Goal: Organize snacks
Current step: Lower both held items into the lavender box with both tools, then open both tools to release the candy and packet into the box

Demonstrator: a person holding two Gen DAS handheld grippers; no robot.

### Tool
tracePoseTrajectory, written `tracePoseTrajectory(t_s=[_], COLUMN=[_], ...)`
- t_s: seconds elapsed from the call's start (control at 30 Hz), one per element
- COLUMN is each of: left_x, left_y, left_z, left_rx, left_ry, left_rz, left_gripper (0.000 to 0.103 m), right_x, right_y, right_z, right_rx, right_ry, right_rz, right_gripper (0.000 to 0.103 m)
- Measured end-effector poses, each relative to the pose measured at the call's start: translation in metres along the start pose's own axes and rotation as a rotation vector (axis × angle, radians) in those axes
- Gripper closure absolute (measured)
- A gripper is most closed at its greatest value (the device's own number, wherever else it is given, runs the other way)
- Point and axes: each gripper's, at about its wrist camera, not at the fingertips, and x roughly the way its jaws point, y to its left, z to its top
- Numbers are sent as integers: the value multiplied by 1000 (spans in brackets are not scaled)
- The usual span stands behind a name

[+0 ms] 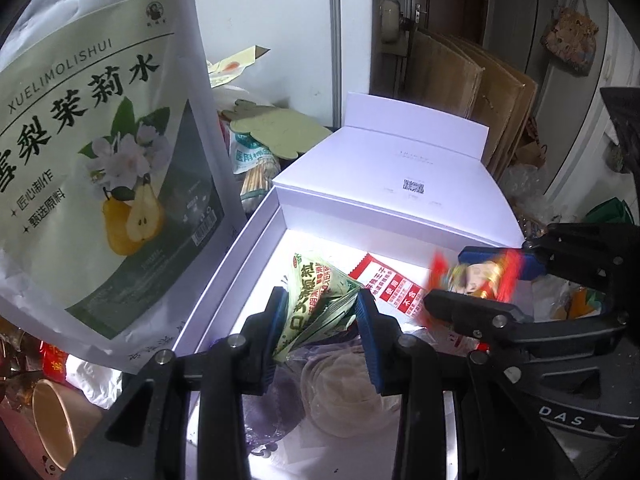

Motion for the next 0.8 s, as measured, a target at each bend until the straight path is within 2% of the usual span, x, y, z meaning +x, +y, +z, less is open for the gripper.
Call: tracePoseTrajectory(t_s=[0.13,0.5,0.8], left_x=[-7,-34,-74], left_y=[4,8,7], left_z=[1,12,18], left_rx=[-6,-37,-54], left_ry=[-28,-65,-127], left_rz=[43,100,104], left_gripper=[68,67,63], right_x=[-3,-30,-72], right_y=[-1,1,4], right_z=[0,1,2], right_rx=[-2,-1,14], right_ry=[-7,-50,-107], right_rz=[-8,-56,-74], right_gripper=[60,51,51])
